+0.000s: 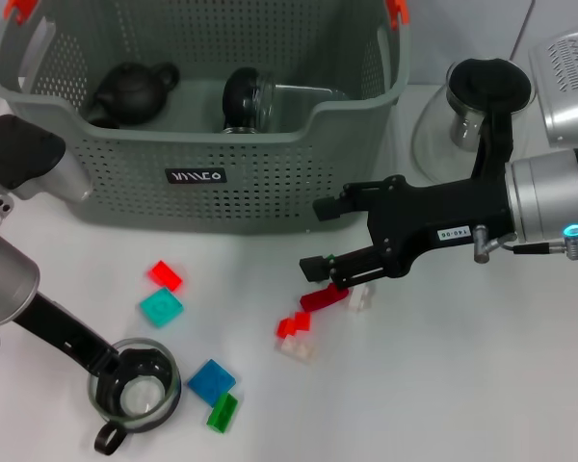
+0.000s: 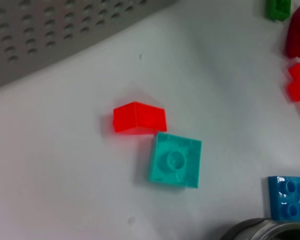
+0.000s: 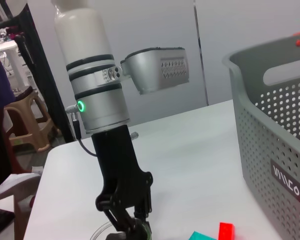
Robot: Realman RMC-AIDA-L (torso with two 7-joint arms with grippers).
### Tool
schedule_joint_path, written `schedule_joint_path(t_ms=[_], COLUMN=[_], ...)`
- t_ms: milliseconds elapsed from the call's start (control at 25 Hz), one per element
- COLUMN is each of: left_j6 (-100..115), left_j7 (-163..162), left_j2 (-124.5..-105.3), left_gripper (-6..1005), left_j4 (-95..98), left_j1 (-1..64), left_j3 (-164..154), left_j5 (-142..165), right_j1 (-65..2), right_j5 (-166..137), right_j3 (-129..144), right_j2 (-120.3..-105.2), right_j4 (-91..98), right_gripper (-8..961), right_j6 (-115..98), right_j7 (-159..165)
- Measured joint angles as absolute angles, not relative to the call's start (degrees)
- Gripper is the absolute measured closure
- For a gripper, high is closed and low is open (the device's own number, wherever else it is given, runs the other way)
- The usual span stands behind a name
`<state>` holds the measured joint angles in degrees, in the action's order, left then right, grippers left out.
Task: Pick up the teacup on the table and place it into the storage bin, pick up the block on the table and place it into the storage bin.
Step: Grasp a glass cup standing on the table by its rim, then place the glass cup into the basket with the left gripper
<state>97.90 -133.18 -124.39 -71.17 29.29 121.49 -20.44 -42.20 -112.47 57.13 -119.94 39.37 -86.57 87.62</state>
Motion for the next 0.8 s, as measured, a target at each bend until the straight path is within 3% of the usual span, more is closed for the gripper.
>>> schedule_joint_path(t_ms=[160, 400, 800], left_j6=[97.8, 98.0, 111.5], left_j7=[-133.3, -133.3, -132.2], left_j2=[-124.37, -124.43, -123.96], left_gripper=[793, 959, 958], left_j4=[-71.5, -72.7, -83.6], left_j1=[29.3, 29.3, 29.7], left_j3=[121.2, 121.2, 126.4], left_j5=[-20.4, -20.4, -24.6], right_j1=[-42.2, -42.2, -42.2], right_j5=[-112.3, -112.0, -111.8], right_j3=[57.1, 57.1, 56.4], right_j2=[-119.89, -119.88, -119.62], right_j4=[39.4, 39.4, 39.4], right_gripper=[40, 39, 41], right_j6=[-86.6, -86.6, -87.1], right_j7=[87.6, 87.6, 86.9])
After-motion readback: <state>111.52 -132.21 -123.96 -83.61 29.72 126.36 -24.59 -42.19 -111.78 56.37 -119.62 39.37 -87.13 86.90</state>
